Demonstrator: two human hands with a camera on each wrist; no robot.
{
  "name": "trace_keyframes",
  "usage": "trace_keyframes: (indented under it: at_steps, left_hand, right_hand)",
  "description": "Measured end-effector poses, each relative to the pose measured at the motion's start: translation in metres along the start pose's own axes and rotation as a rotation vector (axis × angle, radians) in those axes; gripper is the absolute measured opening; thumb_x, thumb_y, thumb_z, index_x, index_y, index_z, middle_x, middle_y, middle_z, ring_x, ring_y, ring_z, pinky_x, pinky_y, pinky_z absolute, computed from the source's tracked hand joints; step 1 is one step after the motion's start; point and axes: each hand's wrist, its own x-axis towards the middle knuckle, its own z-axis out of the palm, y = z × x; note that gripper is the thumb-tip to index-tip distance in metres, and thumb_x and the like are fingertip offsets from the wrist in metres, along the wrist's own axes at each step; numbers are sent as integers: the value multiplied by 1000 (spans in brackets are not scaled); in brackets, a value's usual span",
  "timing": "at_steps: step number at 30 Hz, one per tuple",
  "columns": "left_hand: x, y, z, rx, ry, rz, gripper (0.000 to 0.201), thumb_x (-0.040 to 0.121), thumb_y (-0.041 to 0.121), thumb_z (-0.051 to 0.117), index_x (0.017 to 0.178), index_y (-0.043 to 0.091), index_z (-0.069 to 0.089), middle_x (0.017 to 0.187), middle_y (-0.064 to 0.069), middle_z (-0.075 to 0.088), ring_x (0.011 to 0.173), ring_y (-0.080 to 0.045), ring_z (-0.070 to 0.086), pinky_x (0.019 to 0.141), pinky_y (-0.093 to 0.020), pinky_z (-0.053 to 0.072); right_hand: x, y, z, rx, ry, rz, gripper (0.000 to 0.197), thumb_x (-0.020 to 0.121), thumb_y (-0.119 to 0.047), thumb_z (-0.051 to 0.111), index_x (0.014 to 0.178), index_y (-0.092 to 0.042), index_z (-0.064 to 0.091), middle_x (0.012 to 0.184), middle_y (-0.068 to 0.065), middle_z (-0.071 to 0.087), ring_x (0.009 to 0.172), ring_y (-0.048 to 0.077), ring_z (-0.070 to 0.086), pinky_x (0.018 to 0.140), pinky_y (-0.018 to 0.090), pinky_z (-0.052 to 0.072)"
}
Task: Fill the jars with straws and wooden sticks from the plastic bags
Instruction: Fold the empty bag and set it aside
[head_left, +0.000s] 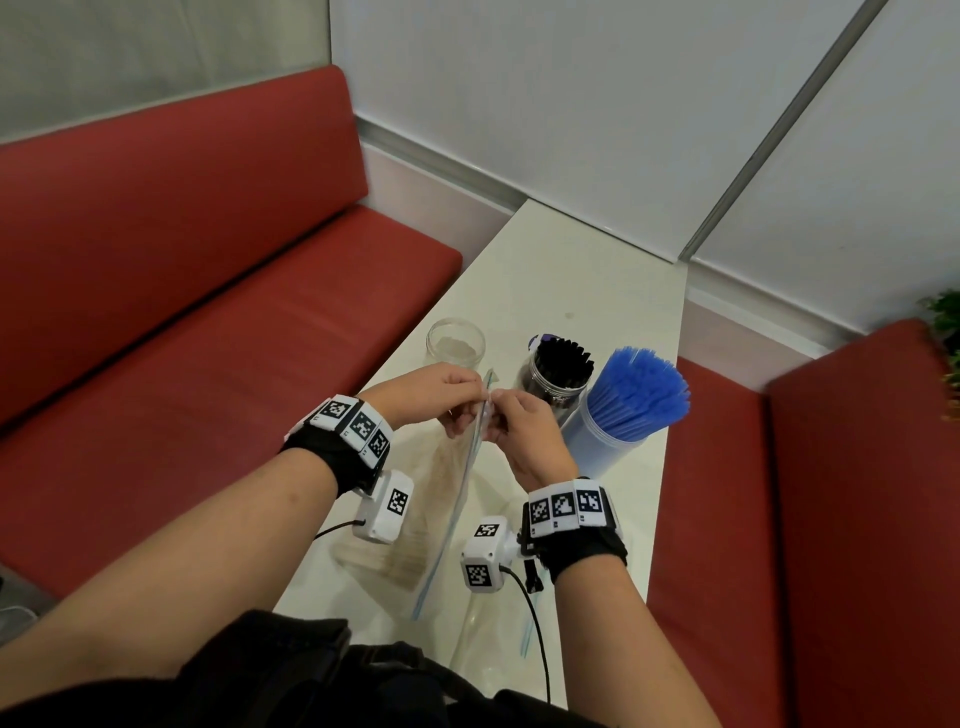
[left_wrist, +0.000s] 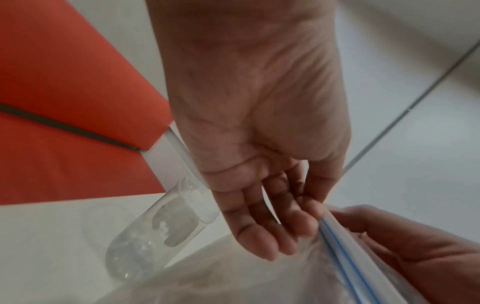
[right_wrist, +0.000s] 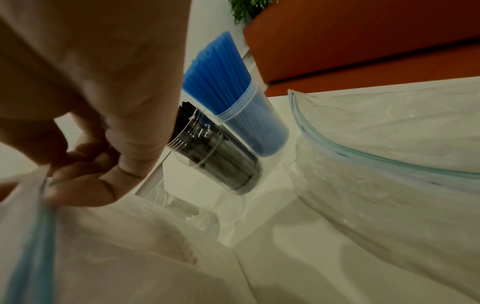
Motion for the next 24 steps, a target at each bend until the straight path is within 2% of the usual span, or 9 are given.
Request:
trace_keyframes:
  at_steps: [3,6,8,10,13,15,19,21,24]
  left_hand:
    - [1,4,1,81,51,27,20,90,9,53,71,8,56,65,-16,58,59,-24,57,58,-29,52]
    - [1,7,1,75,77,48,19,88,4,52,70,6,54,64,-16,56,57,-21,57,57,-28,53]
    - [1,6,0,-40,64,53,24,91,2,47,68,9,52,64,-11,52,55,-17,53,58,-26,52]
    - [0,2,-1,-199,63,37,26,93,2,44,69,10,52,67,-9,49,57,-15,50,60,-25,52]
    - [-2,-2,-4,-458,79,-13,33,95,3,40,69,11,59,73,-8,62,64,-16,60,65,-28,56]
    - [-2,-2,-5,-565,88,-49,35,95,6,39,72,12,65,75,-7,68,65,-15,65,64,-27,57]
    - [-3,-2,0,-551,102,-108,26,95,9,40,89,4,64,83,-14,70,67,-21,68,64,-30,58]
    - [-1,-2,3,-511,119,-133,27,94,10,39,94,4,65,89,-17,71,70,-24,69,63,-31,58]
    - [3,2,5,-465,202,-149,25,90,8,39,82,9,62,72,-10,67,59,-20,66,56,-30,55]
  right_hand:
    - [-1,0,2,8,-10,12,34,97,1,34,87,14,64,84,30,67,81,36,66,83,41,53]
    - [-1,0,6,124,17,23,33,95,6,32,83,9,62,82,28,66,76,35,66,79,41,58]
    - [1,0,7,260,36,38,30,96,7,32,89,9,61,82,28,65,77,35,65,80,45,57]
    - [4,-1,7,396,63,69,26,97,6,34,94,8,60,83,23,64,79,30,64,81,44,56]
    - [7,-1,5,616,122,145,27,97,3,36,79,-1,56,79,16,60,75,26,63,82,40,53]
    - [8,-1,6,665,125,159,28,97,0,38,74,-3,54,78,16,61,74,26,63,83,42,53]
    - [9,-2,14,346,188,161,21,98,-7,33,95,-4,53,99,26,62,88,34,61,87,51,53]
    - [9,-2,19,155,255,115,22,104,-18,36,108,-2,51,105,27,64,88,32,64,74,45,57]
    - [8,5,27,-65,240,86,45,99,-42,59,123,-7,42,105,18,66,82,24,65,59,33,55]
